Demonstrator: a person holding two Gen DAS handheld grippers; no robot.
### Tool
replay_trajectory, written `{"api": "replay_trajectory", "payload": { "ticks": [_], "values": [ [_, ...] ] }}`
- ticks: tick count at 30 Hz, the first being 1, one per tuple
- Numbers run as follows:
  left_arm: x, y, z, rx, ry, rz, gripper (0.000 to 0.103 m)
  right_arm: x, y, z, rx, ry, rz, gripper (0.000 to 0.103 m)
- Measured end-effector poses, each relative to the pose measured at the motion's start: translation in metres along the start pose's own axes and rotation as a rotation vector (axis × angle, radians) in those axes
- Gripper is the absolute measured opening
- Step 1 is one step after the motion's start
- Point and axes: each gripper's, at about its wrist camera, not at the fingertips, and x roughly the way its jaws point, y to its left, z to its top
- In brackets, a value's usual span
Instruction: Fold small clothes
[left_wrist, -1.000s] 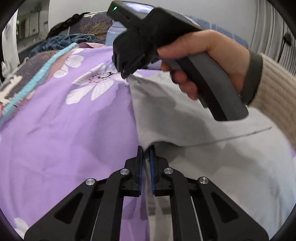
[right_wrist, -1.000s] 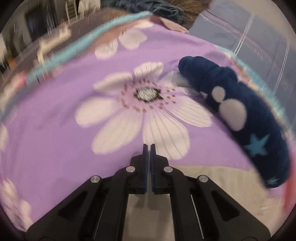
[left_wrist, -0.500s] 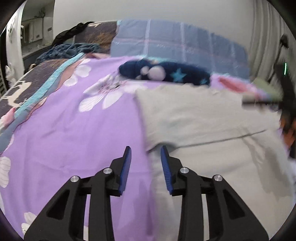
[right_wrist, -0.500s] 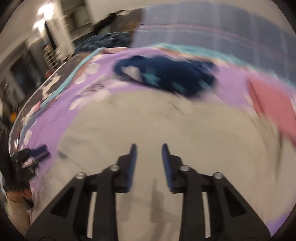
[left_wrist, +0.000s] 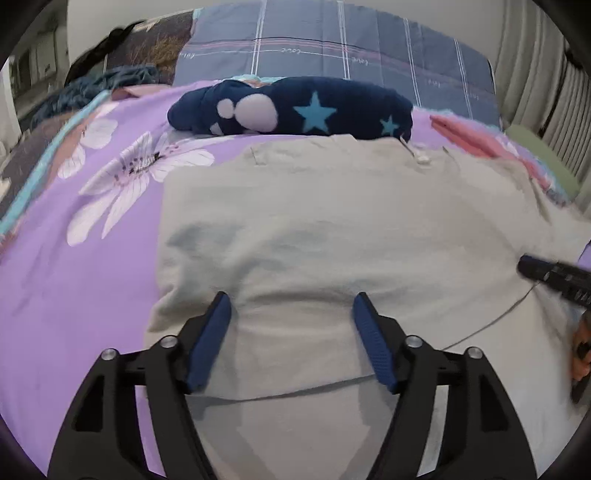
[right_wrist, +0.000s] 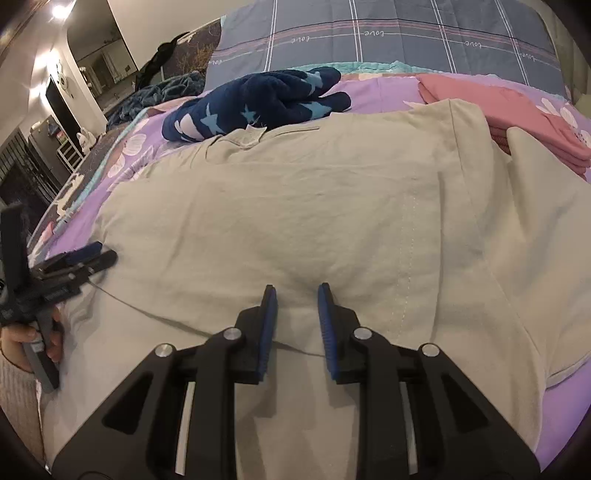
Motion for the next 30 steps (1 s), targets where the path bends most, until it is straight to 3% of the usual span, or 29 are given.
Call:
{"api": "replay_trajectory", "payload": {
  "ticks": [1, 3, 4, 5, 7, 10, 13, 15, 17, 21, 25, 30],
  "values": [
    [0.000, -0.003, 0.000, 0.014, 0.004, 0.027, 0.078, -0.004, -0.002, 0.001, 0.009, -0.006, 0.014, 0.024],
    [0.004, -0.006, 0.002, 0.020, 0.014, 0.105, 0.097, -0.014, -0.015, 0.002, 0.069, -0.011, 0.070, 0.023],
    [0.005, -0.004, 0.001, 0.004, 0.023, 0.124, 0.101, -0.026, -0.025, 0.001, 0.105, -0.021, 0.082, 0.024],
    [0.006, 0.004, 0.001, -0.035, 0.027, 0.104, 0.102, -0.037, -0.034, 0.002, 0.136, -0.041, 0.090, 0.027],
    [0.004, 0.011, 0.000, -0.061, 0.023, 0.067, 0.102, -0.072, -0.060, 0.002, 0.185, -0.112, 0.102, 0.044],
    [0.004, 0.008, 0.000, -0.047, 0.023, 0.084, 0.102, -0.140, -0.121, 0.005, 0.236, -0.266, 0.015, 0.046],
    [0.003, 0.006, -0.001, -0.036, 0.016, 0.100, 0.102, -0.212, -0.212, 0.003, 0.347, -0.404, -0.155, 0.046],
    [0.003, 0.007, -0.001, -0.042, 0.014, 0.093, 0.102, -0.242, -0.268, -0.004, 0.477, -0.437, -0.241, 0.046],
    [0.003, 0.006, -0.001, -0.038, 0.014, 0.097, 0.102, -0.264, -0.331, -0.016, 0.641, -0.439, -0.261, 0.046],
    [0.004, 0.006, -0.001, -0.039, 0.014, 0.097, 0.102, -0.273, -0.408, -0.044, 0.889, -0.463, -0.166, 0.046],
    [0.004, 0.006, -0.001, -0.040, 0.014, 0.096, 0.102, -0.255, -0.430, -0.049, 0.971, -0.479, -0.040, 0.046],
    [0.004, 0.006, -0.001, -0.041, 0.014, 0.094, 0.102, -0.232, -0.430, -0.045, 0.988, -0.406, -0.103, 0.046]
  ]
}}
